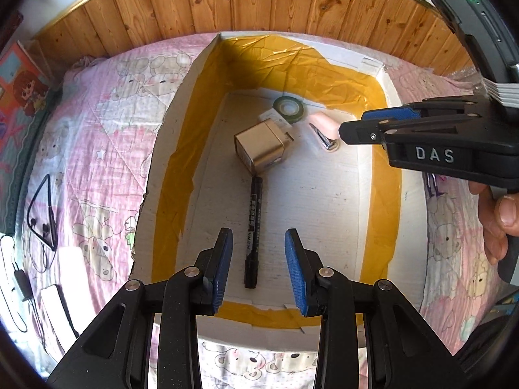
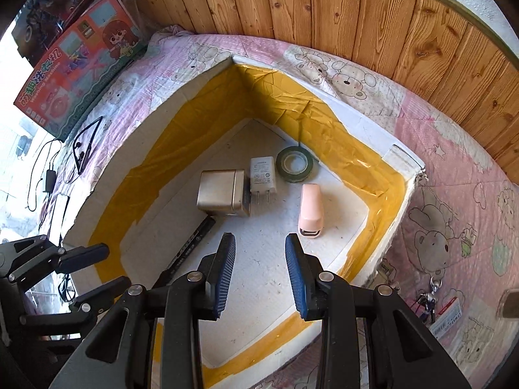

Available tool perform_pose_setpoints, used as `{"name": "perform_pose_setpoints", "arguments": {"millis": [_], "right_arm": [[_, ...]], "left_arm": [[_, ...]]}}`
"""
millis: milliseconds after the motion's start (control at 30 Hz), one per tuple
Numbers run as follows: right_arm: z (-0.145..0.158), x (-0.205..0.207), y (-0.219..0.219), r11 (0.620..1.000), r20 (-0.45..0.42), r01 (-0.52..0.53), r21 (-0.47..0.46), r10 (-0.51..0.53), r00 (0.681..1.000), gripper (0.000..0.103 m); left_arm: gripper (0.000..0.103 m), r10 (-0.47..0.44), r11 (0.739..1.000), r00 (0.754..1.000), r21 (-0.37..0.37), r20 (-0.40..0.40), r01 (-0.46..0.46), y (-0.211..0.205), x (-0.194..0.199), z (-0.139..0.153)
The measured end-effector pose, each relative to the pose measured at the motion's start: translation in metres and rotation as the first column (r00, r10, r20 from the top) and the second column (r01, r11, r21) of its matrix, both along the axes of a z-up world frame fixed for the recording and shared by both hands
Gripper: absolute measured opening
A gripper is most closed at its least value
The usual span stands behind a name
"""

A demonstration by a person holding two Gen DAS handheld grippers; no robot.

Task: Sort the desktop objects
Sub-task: 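Lift both tools out of the box toward the items on the bed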

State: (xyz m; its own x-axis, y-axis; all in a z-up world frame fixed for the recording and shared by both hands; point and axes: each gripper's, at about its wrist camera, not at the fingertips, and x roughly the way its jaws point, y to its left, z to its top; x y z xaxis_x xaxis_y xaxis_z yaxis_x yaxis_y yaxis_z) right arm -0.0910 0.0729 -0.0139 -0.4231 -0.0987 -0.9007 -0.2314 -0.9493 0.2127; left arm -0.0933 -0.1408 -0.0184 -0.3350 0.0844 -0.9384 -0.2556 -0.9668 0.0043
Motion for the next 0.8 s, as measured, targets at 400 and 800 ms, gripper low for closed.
{"name": "perform_pose_setpoints", "arguments": {"millis": [400,800], "right_arm": [[0.038,0.091,0.001,0.998,-0.193,0.045,-0.039,-0.052,0.98,0.034],[0.019,0.197,0.038,0.98,-0.177,0.193,-0.055,-0.199,0.964,0.034]], "left_arm": [[0.035,-0.057,0.997,0.997,0.054,-0.048,0.059,0.017,0.021,0.018],[0.035,-0.254,0.953,0.959,0.135,-0.126,0.27,0.104,0.066,0.044]]}}
